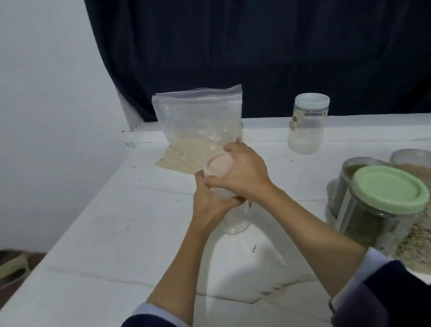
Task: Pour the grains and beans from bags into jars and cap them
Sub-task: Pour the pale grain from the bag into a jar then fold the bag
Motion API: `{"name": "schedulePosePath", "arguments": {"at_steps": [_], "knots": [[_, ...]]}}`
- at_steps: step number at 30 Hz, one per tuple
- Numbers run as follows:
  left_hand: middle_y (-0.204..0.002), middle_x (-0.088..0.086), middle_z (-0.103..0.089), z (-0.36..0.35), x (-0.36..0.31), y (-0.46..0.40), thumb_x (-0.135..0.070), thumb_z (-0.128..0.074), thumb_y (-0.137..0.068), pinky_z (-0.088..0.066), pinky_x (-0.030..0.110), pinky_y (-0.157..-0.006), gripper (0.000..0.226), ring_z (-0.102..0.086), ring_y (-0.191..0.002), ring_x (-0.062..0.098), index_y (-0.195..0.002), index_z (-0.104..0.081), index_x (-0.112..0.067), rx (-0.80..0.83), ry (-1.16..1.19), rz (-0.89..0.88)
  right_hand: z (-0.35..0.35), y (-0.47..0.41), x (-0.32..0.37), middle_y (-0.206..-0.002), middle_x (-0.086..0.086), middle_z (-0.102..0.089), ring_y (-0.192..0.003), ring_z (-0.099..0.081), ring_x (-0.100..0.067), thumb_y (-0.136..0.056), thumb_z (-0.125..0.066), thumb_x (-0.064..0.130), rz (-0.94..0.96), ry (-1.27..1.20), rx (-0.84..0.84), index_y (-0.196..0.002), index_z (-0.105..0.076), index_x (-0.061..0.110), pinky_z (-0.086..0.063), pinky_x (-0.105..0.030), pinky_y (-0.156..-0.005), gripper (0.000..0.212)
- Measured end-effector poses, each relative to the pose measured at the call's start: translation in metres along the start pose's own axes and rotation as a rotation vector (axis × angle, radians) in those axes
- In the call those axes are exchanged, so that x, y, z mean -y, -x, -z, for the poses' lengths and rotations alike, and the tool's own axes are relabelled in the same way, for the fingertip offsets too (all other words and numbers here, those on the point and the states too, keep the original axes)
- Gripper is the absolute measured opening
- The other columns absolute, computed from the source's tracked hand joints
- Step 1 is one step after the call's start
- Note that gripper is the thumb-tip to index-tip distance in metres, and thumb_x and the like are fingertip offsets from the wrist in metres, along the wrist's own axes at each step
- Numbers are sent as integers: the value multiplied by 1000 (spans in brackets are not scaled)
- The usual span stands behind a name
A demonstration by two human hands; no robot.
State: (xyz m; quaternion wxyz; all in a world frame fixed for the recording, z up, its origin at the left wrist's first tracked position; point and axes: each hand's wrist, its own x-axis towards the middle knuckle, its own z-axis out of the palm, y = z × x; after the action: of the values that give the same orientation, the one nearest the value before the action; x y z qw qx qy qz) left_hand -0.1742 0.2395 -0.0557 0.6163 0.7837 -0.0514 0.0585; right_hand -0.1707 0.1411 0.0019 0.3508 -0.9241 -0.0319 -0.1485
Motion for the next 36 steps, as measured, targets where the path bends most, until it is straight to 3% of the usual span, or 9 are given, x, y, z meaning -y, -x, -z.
{"name": "schedulePosePath", "arguments": {"at_steps": [5, 10, 13, 16, 20, 25, 28, 30, 36], "knots": [[-118, -7, -54, 9, 5, -3, -42, -85, -39, -51, 25, -86, 104, -57, -106, 5, -127, -34, -23, 104, 39, -2, 15, -1, -15, -132, 3, -40, -121, -43, -13, -61, -89, 30, 97, -203, 147, -140, -38, 22, -39, -28, -103, 94], [-120, -4, -53, 8, 12, -5, -34, -87, -38, -50, 18, -83, 106, -57, -108, 4, -128, -33, -17, 96, 137, -1, -7, 16, -39, -116, -1, -53, -108, -57, -16, -59, -83, 13, -197, -1093, 37, -129, -44, 26, -51, -24, -85, 81], [-121, -7, -52, 9, 15, -6, -27, -89, -43, -48, 20, -91, 103, -53, -113, 5, -129, -32, -17, 125, 144, -20, -12, 14, -50, -112, -8, -64, -110, -61, -23, -68, -80, 35, -283, -1397, 7, -132, -48, 10, -53, -27, -86, 75], [-122, -7, -51, 10, 15, -7, -22, -88, -48, -48, 22, -93, 98, -52, -115, 4, -128, -32, -19, 141, 147, -12, -12, 12, -53, -107, -2, -67, -102, -66, -14, -44, -91, 51, -233, -1388, 65, -127, -52, 17, -54, -24, -80, 98], [-120, -10, -51, 11, 16, -7, -14, -91, -52, -47, 10, -84, 97, -52, -111, -2, -129, -32, -20, 146, 148, -8, -15, 14, -54, -119, -5, -63, -108, -62, -16, -81, -65, 43, -220, -1377, 45, -124, -53, 22, -53, -22, -79, 49], [-117, -12, -50, 11, 16, -8, -4, -88, -60, -47, 8, -83, 91, -52, -109, -2, -130, -31, -19, 142, 136, -20, -13, 12, -56, -124, -4, -60, -114, -60, -17, -60, -81, 53, -139, -1314, 148, -125, -55, 30, -52, -27, -88, 74], [-116, -16, -47, 12, 15, -8, -2, -87, -60, -46, 6, -81, 92, -50, -106, -6, -130, -30, -18, 147, 133, -32, -12, 12, -51, -127, -4, -60, -118, -57, -18, -92, -49, 46, -206, -1340, 79, -125, -55, 25, -52, -23, -86, 39], [-117, -15, -47, 11, 16, -8, -3, -87, -60, -46, 6, -81, 93, -49, -106, -8, -132, -29, -18, 152, 134, -34, -11, 11, -51, -127, -2, -61, -119, -57, -17, -96, -33, 49, -224, -1312, 88, -124, -56, 27, -50, -27, -91, 41], [-125, -7, -47, 13, 17, -9, -13, -90, -53, -47, 11, -85, 101, -50, -115, 2, -133, -28, -19, 170, 134, -35, 17, -3, -16, -123, 2, -60, -106, -58, -9, -97, -50, 38, -137, -686, -87, -118, -64, 19, -46, -23, -88, 32]]}}
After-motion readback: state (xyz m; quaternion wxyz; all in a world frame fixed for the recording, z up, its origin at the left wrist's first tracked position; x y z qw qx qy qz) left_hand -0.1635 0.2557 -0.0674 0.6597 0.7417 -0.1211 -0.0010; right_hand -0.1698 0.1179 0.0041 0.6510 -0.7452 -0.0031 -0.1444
